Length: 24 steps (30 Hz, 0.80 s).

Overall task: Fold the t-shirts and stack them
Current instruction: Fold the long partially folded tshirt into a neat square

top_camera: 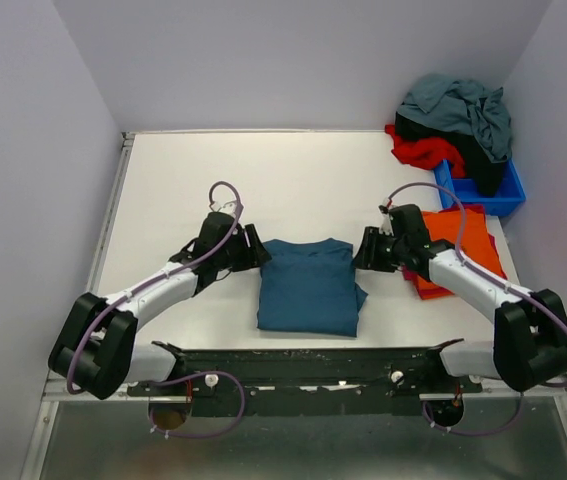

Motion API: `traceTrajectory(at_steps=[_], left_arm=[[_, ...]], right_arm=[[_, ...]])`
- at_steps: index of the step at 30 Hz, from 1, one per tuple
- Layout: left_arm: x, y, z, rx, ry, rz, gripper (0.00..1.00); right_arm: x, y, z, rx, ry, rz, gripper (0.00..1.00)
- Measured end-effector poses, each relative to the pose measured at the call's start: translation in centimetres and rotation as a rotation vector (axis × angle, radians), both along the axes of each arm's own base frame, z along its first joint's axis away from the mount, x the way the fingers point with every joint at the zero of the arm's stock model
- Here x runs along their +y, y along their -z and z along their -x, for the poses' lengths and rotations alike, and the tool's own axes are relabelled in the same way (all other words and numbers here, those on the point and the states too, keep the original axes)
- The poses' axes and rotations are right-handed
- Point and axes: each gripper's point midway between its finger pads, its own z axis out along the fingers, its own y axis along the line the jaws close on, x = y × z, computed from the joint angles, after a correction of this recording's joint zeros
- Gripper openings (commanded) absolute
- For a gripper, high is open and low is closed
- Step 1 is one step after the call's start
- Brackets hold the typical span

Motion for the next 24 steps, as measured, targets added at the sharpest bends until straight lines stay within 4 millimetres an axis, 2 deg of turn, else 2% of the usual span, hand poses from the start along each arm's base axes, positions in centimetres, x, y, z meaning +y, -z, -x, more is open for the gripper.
traceTrajectory(at_steps=[5, 12, 18, 22, 24], left_arm=[[-0.3, 1.3, -0.4, 0.011, 0.014, -0.012, 0.62], [-0.7, 1.8, -0.8, 0.004, 0.033, -0.012, 0.61], [-1.1, 3.0, -0.7, 0.030, 0.060, -0.014, 0.57], [-1.0, 4.1, -0.4, 0.069, 0.060, -0.032, 0.57], [-1.0, 4.3, -0.4, 0.076, 0.059, -0.037, 0.49]], right_arm=[[0.3, 1.8, -0.5, 0.056, -0.008, 0.021, 0.52], [0.8, 2.7, -0.6, 0.080, -0.023, 0.018, 0.41], [1.4, 2.6, -0.9, 0.079, -0.043, -0.007, 0.23], [1.7, 2.4, -0.9, 0.077, -0.054, -0.021, 0.01], [1.8, 2.4, -1.0, 0.075, -0.056, -0.025, 0.01]])
